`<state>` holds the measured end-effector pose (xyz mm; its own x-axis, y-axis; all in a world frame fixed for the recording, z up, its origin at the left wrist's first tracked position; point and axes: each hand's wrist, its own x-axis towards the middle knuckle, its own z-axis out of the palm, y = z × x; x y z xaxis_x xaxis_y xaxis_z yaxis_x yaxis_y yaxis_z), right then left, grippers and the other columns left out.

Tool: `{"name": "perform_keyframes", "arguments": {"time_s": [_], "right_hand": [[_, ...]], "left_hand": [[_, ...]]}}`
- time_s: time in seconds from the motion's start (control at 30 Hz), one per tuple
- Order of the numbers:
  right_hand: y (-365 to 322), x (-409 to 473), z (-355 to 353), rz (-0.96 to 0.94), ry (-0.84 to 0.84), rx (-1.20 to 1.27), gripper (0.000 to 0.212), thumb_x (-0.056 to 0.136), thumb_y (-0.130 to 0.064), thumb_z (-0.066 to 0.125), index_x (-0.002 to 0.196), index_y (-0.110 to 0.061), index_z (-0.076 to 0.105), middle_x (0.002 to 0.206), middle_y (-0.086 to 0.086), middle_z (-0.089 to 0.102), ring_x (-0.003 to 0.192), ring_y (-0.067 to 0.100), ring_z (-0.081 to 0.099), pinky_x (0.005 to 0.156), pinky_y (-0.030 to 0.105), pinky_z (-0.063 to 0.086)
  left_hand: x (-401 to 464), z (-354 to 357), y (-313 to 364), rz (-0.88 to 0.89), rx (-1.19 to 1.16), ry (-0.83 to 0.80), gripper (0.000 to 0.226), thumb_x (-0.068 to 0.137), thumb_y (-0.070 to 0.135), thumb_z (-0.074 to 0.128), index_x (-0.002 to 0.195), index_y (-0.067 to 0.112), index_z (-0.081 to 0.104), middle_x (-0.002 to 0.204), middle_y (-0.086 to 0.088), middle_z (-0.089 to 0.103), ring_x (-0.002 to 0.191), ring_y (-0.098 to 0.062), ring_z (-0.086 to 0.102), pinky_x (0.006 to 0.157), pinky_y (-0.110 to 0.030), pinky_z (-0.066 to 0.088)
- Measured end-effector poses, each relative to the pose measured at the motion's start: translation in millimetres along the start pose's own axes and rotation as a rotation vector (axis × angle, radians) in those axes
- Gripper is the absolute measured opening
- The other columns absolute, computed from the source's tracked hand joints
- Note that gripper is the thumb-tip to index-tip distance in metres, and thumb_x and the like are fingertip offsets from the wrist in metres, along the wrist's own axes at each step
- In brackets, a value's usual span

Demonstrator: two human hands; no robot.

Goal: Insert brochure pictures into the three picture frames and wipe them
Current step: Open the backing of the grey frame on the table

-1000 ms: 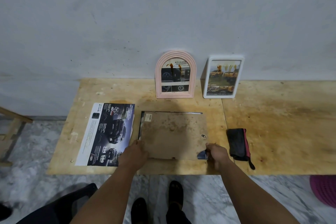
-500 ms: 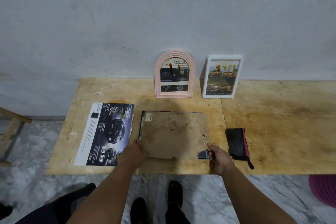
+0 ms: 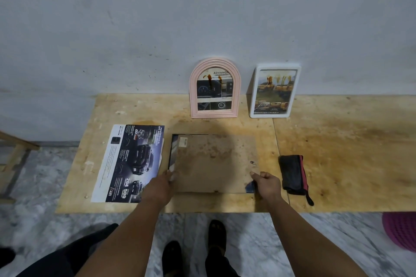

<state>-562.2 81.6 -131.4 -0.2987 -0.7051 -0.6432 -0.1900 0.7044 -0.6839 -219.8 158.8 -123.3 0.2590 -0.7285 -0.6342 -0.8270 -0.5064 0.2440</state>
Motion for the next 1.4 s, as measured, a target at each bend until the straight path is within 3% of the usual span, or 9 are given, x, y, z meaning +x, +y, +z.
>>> {"name": "perform_keyframes", "arguments": {"time_s": [0.4,0.5,0.63,0.87,0.97,1.1,1.17,1.23,1.4], "right_hand": [[-1.9,-0.5,-22.6,0.107,-0.006,0.157,0.006,0.098,-0.012,0.066,0.099,-0.006,0.064,0.087,0.019,0.068,0.072,0.029,0.062,0.063,0.037,0.049],[-8.3,-11.5,-38.9,-0.001,0.056,0.193,0.016,0.104,-0.007,0.054,0.118,-0.013,0.06,0.091,0.012,0.065,0.083,0.027,0.058,0.072,0.038,0.048],[-18.2,-2.7,-62.0,-0.074,0.106,0.198,0.026,0.106,-0.005,0.047,0.124,-0.019,0.058,0.077,0.012,0.059,0.066,0.026,0.052,0.061,0.037,0.042],[-46.1,55.4,-127.7,-0.025,0.395,0.239,0.036,0.102,-0.013,0.053,0.137,-0.016,0.058,0.13,0.011,0.062,0.118,0.034,0.059,0.105,0.05,0.05],[-54.8,75.9,-161.9,-0.043,0.462,0.251,0.036,0.1,-0.01,0.054,0.136,-0.012,0.059,0.136,0.018,0.061,0.119,0.033,0.059,0.109,0.042,0.046],[-63.4,88.9,-185.7,-0.017,0.424,0.248,0.041,0.096,-0.004,0.054,0.137,-0.006,0.056,0.134,0.025,0.06,0.098,0.033,0.062,0.089,0.044,0.051],[-63.1,96.2,-186.7,0.019,0.37,0.249,0.055,0.101,-0.006,0.05,0.154,-0.012,0.038,0.155,0.024,0.042,0.126,0.039,0.053,0.104,0.046,0.045],[-63.2,94.6,-178.8,0.055,0.416,0.076,0.065,0.103,-0.016,0.051,0.16,-0.011,0.022,0.16,0.023,0.031,0.142,0.044,0.039,0.113,0.049,0.036],[-63.8,53.5,-123.7,-0.151,0.428,-0.432,0.058,0.102,-0.054,0.043,0.149,-0.022,0.04,0.15,0.02,0.04,0.135,0.045,0.041,0.109,0.063,0.035]], "left_hand": [[3.2,0.6,-0.9,-0.021,-0.038,0.003,0.066,0.097,0.024,0.054,0.16,0.024,0.032,0.147,-0.012,0.054,0.13,-0.032,0.056,0.1,-0.038,0.047],[3.3,-0.3,-1.4,-0.019,-0.04,0.001,0.066,0.098,0.026,0.053,0.16,0.025,0.032,0.147,-0.012,0.054,0.13,-0.032,0.056,0.1,-0.038,0.047],[0.6,-0.8,-1.5,-0.021,-0.067,0.017,0.063,0.098,0.027,0.054,0.158,0.024,0.035,0.143,-0.012,0.059,0.126,-0.032,0.059,0.1,-0.039,0.048],[-1.7,-2.8,2.0,-0.028,-0.104,-0.013,0.066,0.097,0.031,0.057,0.158,0.023,0.033,0.144,-0.014,0.057,0.125,-0.033,0.059,0.101,-0.039,0.049],[-2.5,-4.8,5.7,-0.04,-0.112,-0.023,0.069,0.095,0.032,0.06,0.158,0.023,0.033,0.141,-0.014,0.06,0.123,-0.034,0.06,0.1,-0.038,0.05],[-2.3,-5.5,7.4,-0.057,-0.096,-0.036,0.072,0.094,0.035,0.061,0.159,0.021,0.032,0.141,-0.016,0.06,0.125,-0.035,0.06,0.101,-0.039,0.05],[-2.5,-6.0,8.8,-0.055,-0.075,-0.042,0.073,0.094,0.037,0.061,0.159,0.019,0.03,0.142,-0.015,0.058,0.127,-0.034,0.058,0.102,-0.038,0.049],[-3.1,-5.6,10.7,-0.039,-0.048,-0.057,0.077,0.095,0.04,0.062,0.16,0.017,0.026,0.147,-0.013,0.055,0.132,-0.033,0.055,0.104,-0.038,0.047],[-7.7,-2.5,14.8,-0.005,-0.029,-0.06,0.087,0.098,0.044,0.061,0.163,0.011,0.014,0.167,-0.007,0.03,0.145,-0.029,0.043,0.116,-0.039,0.039]]}}
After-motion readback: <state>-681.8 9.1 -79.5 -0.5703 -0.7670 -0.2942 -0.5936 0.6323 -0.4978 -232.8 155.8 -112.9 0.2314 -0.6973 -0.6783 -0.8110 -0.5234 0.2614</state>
